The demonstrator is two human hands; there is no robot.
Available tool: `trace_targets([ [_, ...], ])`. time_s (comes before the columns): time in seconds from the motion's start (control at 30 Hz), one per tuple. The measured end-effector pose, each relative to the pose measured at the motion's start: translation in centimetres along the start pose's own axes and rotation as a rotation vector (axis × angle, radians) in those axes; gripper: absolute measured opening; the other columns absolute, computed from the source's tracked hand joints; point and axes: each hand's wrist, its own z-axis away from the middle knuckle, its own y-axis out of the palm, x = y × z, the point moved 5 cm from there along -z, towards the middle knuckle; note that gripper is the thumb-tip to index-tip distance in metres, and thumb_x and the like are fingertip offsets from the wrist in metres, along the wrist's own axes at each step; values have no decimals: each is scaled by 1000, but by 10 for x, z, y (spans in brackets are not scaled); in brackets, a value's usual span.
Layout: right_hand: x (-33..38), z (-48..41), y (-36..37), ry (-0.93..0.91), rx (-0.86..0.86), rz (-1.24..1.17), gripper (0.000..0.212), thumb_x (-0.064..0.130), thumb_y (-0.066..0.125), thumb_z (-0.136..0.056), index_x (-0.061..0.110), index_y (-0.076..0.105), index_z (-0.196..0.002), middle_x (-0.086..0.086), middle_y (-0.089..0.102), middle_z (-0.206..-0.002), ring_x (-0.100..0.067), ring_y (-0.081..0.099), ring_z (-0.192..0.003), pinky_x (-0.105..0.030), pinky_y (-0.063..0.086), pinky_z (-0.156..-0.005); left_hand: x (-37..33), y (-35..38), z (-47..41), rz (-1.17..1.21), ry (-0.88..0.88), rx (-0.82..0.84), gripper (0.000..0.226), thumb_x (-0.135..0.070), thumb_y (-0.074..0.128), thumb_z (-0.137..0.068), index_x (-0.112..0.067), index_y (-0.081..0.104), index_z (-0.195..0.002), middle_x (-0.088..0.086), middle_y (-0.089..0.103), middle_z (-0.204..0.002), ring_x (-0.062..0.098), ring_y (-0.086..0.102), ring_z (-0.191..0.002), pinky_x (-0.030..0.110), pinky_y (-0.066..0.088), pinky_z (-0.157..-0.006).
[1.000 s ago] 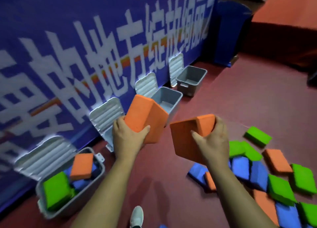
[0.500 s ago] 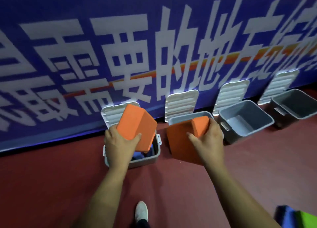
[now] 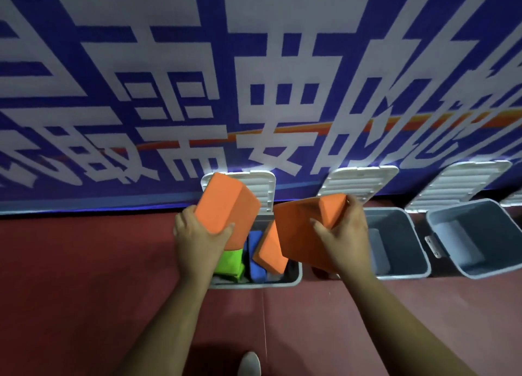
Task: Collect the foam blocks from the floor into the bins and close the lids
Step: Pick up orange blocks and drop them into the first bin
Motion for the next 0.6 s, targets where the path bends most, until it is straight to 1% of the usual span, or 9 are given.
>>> trace_targets([
  [0.1, -2, -41, 41, -13, 94, 5, 78, 32, 78, -72, 12, 40, -137, -9, 51, -129, -28, 47, -121, -46, 41, -103, 14, 23, -30, -52, -27, 9, 83, -36, 91, -55, -4, 52, -121, 18, 54, -113, 39, 53, -106, 46, 45, -91],
  [0.17, -8, -67, 70, -19, 173, 20, 81, 38, 70, -68, 11, 39, -138, -9, 49, -128, -27, 46, -120, -46, 42, -102, 26, 44, -48, -63, -47, 6, 81, -33, 91, -54, -3, 53, -119, 19, 54, -110, 39, 53, -104, 46, 45, -89],
  [0.27, -20, -105, 121, -42, 293, 24, 83, 41, 65, -66, 10, 38, -138, -6, 46, -125, -23, 43, -118, -35, 39, -96, 49, 81, -71, -145, -112, -10, 83, -38, 91, -53, -3, 54, -118, 21, 57, -111, 42, 51, -106, 47, 40, -92],
  [0.33, -34, -127, 159, -75, 382, 28, 77, 38, 67, -66, 9, 41, -133, -3, 44, -118, -21, 43, -114, -33, 39, -96, 68, 106, -82, -223, -213, -36, 84, -44, 90, -54, -5, 53, -120, 21, 57, -113, 43, 50, -107, 50, 39, -92],
  [0.4, -51, -140, 197, -106, 501, 32, 76, 31, 74, -69, 12, 40, -134, -3, 42, -118, -22, 44, -113, -37, 42, -97, 86, 127, -91, -247, -326, -69, 84, -47, 88, -58, -6, 52, -122, 21, 56, -117, 43, 49, -110, 51, 39, -92],
  [0.47, -70, -148, 235, -141, 601, 64, 86, 29, 78, -69, 19, 36, -142, -6, 43, -123, -27, 47, -114, -39, 42, -98, 106, 149, -100, -232, -445, -77, 84, -50, 85, -62, -5, 49, -123, 21, 55, -122, 43, 48, -114, 52, 38, -96],
  [0.53, -89, -150, 272, -232, 661, 205, 89, 37, 75, -67, 31, 33, -145, -5, 47, -125, -31, 50, -113, -48, 41, -99, 129, 170, -110, -194, -555, -89, 85, -53, 81, -66, -2, 46, -124, 22, 52, -127, 44, 45, -118, 51, 37, -101],
  [0.6, -104, -150, 307, -340, 690, 347, 87, 43, 75, -66, 36, 35, -143, -2, 49, -125, -32, 52, -113, -52, 38, -101, 152, 188, -119, -158, -626, -99, 84, -54, 78, -70, 2, 46, -123, 24, 51, -129, 44, 44, -121, 50, 36, -104],
])
